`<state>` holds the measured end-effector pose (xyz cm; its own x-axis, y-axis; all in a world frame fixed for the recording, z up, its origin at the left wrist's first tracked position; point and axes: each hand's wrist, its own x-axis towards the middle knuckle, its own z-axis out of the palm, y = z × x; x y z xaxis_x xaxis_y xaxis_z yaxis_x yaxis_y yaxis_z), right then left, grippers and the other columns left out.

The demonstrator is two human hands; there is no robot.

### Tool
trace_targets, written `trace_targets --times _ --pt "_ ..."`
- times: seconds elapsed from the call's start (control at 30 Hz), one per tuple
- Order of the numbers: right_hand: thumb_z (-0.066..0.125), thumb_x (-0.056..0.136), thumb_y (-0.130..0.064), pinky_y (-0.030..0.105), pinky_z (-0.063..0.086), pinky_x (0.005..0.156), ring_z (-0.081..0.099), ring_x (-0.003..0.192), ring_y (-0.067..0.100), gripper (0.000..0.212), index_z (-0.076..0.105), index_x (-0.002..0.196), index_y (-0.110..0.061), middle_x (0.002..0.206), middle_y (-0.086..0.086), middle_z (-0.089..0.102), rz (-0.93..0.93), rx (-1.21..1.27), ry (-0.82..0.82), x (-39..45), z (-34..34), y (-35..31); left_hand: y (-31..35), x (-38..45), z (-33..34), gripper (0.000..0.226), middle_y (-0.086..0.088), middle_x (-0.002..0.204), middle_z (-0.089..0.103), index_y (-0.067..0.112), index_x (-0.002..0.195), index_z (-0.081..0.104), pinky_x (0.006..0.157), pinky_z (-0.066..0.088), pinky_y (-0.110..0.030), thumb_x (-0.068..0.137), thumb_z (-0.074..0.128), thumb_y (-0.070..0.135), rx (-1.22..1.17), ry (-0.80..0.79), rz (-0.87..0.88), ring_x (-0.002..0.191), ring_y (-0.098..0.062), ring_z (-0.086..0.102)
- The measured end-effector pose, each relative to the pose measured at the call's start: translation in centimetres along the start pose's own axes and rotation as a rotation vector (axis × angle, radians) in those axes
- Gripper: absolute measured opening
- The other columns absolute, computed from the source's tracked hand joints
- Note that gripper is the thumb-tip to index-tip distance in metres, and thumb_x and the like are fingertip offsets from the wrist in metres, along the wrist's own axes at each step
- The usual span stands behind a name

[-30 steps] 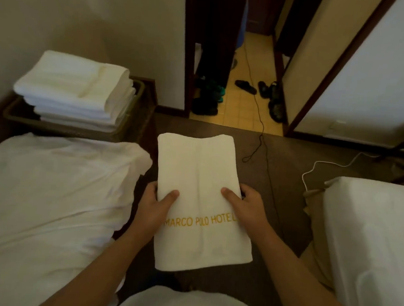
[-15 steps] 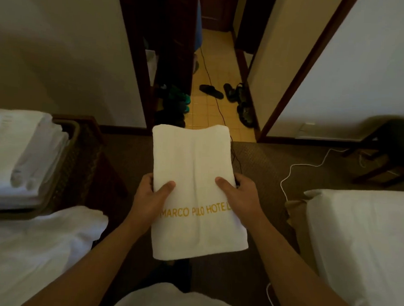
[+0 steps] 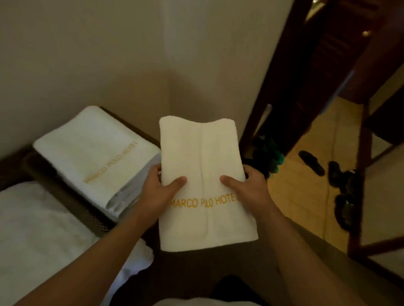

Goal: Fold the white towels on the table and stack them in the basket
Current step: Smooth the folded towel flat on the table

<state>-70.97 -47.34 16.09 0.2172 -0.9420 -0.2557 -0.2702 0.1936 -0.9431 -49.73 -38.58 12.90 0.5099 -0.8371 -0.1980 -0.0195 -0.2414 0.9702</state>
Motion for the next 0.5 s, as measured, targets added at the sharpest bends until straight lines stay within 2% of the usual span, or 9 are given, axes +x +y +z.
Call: trace_targets --times 0.1,0.2,0.37,0.5 --pt "0.082 0.085 -0.018 0.027 0.06 0.059 0.077 0.075 0.016 0.025 0.07 0.106 -0.02 0.089 -0.003 0.078 -0.036 -0.037 -0.199 5.3 4.7 -3.4 0.6 2.2 -3.7 0.062 0.006 0.117 0.066 0.022 0.132 0.048 0.067 0.059 -0.022 0.082 0.084 0.034 -0.015 0.21 -0.03 0.098 -0.011 0.07" --pt "0.079 0.087 -0.014 0.028 0.059 0.057 0.077 0.075 0.019 0.025 0.07 0.109 -0.01 0.092 0.003 0.078 -0.087 -0.074 -0.38 10.0 9.6 -6.6 1.2 4.2 -7.1 0.058 0.006 0.114 0.067 0.024 0.129 0.048 0.059 0.055 -0.017 0.083 0.083 0.033 -0.042 0.398 -0.056 0.093 -0.009 0.07" --pt "0.078 0.088 -0.015 0.031 0.06 0.056 0.076 0.068 0.019 0.011 0.07 0.096 -0.014 0.08 0.002 0.077 -0.17 -0.129 -0.661 16.8 18.4 -12.1 2.6 7.3 -12.5 0.059 0.004 0.114 0.068 0.019 0.134 0.052 0.063 0.055 -0.022 0.085 0.081 0.033 -0.074 0.737 -0.087 0.093 -0.011 0.07" --pt "0.078 0.087 -0.017 0.04 0.062 0.063 0.075 0.072 0.027 0.012 0.073 0.095 -0.009 0.086 0.012 0.078 -0.192 -0.107 -0.808 20.7 25.2 -15.6 3.7 9.3 -16.4 0.053 -0.001 0.112 0.071 0.012 0.13 0.057 0.059 0.058 -0.023 0.085 0.081 0.028 -0.15 0.99 -0.084 0.088 -0.014 0.073"
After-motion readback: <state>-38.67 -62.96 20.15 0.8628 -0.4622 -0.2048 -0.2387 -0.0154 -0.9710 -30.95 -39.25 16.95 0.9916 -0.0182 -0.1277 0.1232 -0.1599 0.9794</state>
